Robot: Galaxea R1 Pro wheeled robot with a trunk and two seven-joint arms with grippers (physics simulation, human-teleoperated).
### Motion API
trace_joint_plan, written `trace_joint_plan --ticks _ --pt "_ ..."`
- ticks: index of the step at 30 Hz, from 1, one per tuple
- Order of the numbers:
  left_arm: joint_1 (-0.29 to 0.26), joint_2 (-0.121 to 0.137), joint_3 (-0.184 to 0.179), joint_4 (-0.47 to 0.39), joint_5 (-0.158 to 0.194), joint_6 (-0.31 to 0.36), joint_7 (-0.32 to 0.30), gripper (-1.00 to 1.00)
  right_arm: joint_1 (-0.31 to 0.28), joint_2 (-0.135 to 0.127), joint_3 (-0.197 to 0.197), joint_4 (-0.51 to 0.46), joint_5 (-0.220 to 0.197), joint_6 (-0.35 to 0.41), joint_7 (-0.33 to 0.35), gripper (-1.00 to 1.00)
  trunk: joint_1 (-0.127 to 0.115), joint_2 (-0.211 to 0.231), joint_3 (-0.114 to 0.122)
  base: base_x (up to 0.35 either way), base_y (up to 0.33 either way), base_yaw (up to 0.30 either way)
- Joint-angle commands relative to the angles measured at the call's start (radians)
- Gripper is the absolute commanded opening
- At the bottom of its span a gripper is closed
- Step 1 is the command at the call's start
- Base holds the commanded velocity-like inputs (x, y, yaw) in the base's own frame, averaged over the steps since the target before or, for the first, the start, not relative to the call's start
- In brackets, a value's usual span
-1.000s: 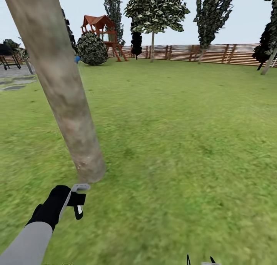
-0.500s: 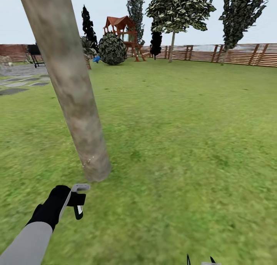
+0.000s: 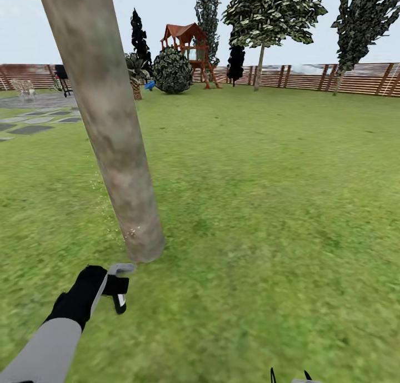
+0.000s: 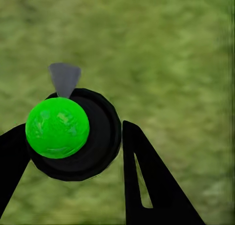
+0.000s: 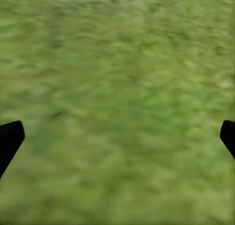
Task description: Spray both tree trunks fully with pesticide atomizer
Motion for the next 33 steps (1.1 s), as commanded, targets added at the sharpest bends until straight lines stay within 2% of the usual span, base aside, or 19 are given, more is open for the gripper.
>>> trace_joint_plan --ticks 1,11,16,19,21,25,27,28,30,32,33 --pt "-0.009 -0.006 -0.002 -0.007 -0.004 0.001 0.0 -1.0 0.0 0.0 0.0 0.0 0.0 0.0 0.0 1.0 0.0 0.0 0.0 0.0 0.0 0.0" --pt "-0.141 -0.04 -0.009 -0.004 -0.004 0.013 -0.001 -1.0 0.0 -0.002 0.0 -0.001 0.0 0.0 0.0 1.0 0.0 0.0 0.0 0.0 0.0 0.0" --pt "-0.135 -0.02 -0.003 -0.013 -0.013 0.014 -0.003 -1.0 0.0 -0.002 0.0 -0.001 0.0 0.0 0.0 1.0 0.0 0.0 0.0 0.0 0.0 0.0" --pt "-0.138 0.013 -0.002 -0.015 -0.014 0.015 -0.004 -1.0 0.0 -0.002 0.0 -0.001 0.0 0.0 0.0 1.0 0.0 0.0 0.0 0.0 0.0 0.0" --pt "-0.143 0.027 -0.002 -0.015 -0.014 0.017 -0.005 -1.0 0.0 -0.002 0.0 -0.001 0.0 0.0 0.0 1.0 0.0 0.0 0.0 0.0 0.0 0.0" --pt "-0.147 0.022 -0.01 -0.016 -0.011 0.028 -0.008 -1.0 0.0 -0.001 0.0 -0.001 0.0 0.001 0.0 1.0 0.0 0.0 0.0 0.0 0.0 0.0" --pt "-0.151 -0.006 -0.013 -0.044 -0.01 0.075 -0.011 -1.0 0.0 -0.001 0.0 -0.001 0.0 0.001 0.0 1.0 0.0 0.0 0.0 0.0 0.0 0.0" --pt "-0.154 -0.003 -0.014 -0.075 -0.01 0.104 -0.013 -1.0 0.0 -0.001 0.0 0.0 0.0 0.002 0.0 1.0 0.0 0.0 0.0 0.0 0.0 0.0" --pt "-0.155 0.029 -0.013 -0.08 -0.011 0.108 -0.015 -1.0 0.0 -0.001 0.0 0.001 0.0 0.002 0.0 1.0 0.0 0.0 0.0 0.0 0.0 0.0" --pt "-0.155 0.09 -0.01 -0.081 -0.006 0.11 -0.017 -1.0 0.0 -0.001 0.0 0.001 0.0 0.002 0.0 1.0 0.0 0.0 0.0 0.0 0.0 0.0" --pt "-0.155 0.103 -0.011 -0.08 -0.006 0.11 -0.022 -1.0 0.0 -0.001 0.0 0.001 0.0 0.002 0.0 1.0 0.0 0.0 0.0 0.0 0.0 0.0"
